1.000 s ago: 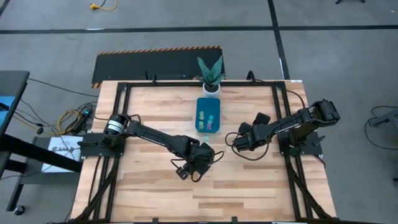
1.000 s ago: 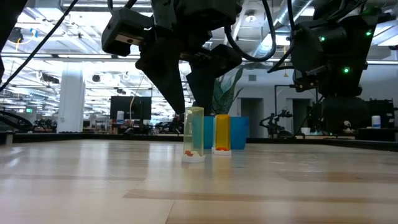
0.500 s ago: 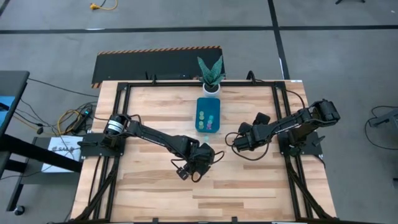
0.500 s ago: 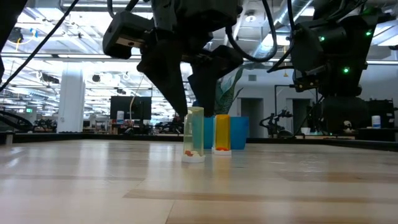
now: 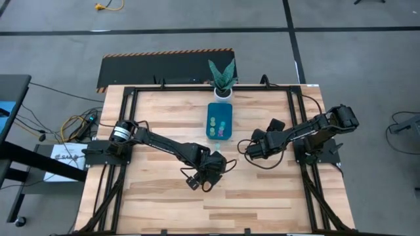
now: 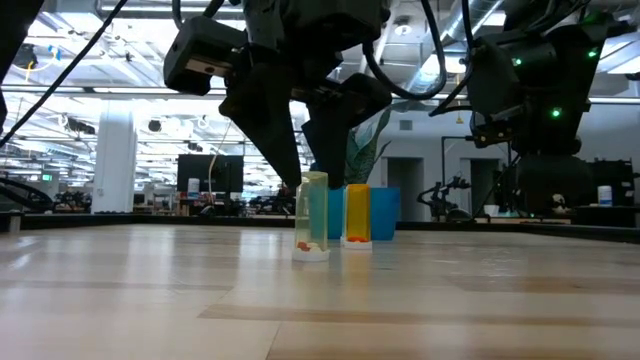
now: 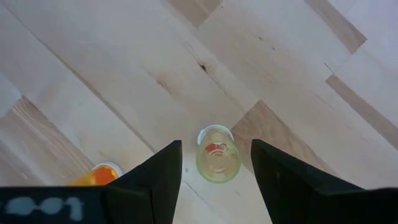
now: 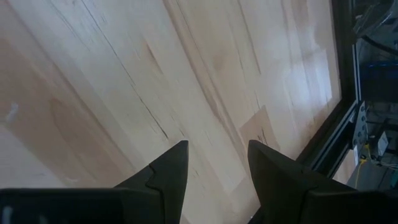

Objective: Pick and place pill bottles into a basket
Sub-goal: Put the yellow pill bottle into the blue bin

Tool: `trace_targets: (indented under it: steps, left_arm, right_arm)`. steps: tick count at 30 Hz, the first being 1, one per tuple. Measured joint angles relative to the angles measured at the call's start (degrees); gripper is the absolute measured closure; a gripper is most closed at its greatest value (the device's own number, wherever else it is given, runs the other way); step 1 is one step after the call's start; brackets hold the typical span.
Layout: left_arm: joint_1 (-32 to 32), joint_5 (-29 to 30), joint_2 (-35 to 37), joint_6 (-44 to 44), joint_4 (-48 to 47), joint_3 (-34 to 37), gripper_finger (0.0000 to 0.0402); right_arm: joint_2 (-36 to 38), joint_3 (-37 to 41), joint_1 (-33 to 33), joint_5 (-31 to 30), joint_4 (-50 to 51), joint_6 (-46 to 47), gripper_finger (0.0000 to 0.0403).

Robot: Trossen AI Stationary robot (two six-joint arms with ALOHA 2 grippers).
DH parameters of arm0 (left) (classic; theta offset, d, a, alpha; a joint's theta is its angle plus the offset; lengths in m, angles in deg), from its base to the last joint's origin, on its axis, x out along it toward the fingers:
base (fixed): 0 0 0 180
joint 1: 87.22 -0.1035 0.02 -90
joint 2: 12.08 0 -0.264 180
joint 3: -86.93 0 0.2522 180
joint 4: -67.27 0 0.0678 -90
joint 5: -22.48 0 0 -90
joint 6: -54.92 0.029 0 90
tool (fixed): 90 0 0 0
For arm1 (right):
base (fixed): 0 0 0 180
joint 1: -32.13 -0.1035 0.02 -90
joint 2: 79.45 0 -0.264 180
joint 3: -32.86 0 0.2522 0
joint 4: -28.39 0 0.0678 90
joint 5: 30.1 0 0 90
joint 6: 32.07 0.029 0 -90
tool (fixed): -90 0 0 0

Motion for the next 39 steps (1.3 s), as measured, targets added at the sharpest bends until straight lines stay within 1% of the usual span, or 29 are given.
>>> trace_targets:
  steps: [11, 15, 23, 27, 34, 39]
  left_arm:
    - [-0.23, -1.31, -1.53, -0.2, 0.27, 0.01, 0.022]
    - [-0.77, -2.95, -1.77, -0.39, 0.42, 0.02, 0.022]
    - [-0.96, -2.89, -1.84, -0.32, 0.5, 0.02, 0.0221]
    - [-1.28, -2.89, -1.84, 0.05, 0.72, 0.02, 0.0236]
    - [-1.39, -2.99, -1.84, 0.14, 1.49, 0.02, 0.0281]
    - [-1.39, -3.02, -1.86, 0.0, 1.79, 0.02, 0.0302]
  right_arm:
    - [0.0, 0.0, 0.0, 0.0, -0.13, 0.0, 0.0244]
    - [0.0, 0.0, 0.0, 0.0, -0.17, 0.0, 0.0244]
    - [0.0, 0.0, 0.0, 0.0, -0.9, 0.0, 0.0244]
    - [0.0, 0.0, 0.0, 0.0, -1.16, -0.02, 0.0244]
    - [0.0, 0.0, 0.0, 0.0, -1.2, -0.06, 0.0244]
    - [0.0, 0.0, 0.0, 0.0, -1.18, -0.07, 0.0244]
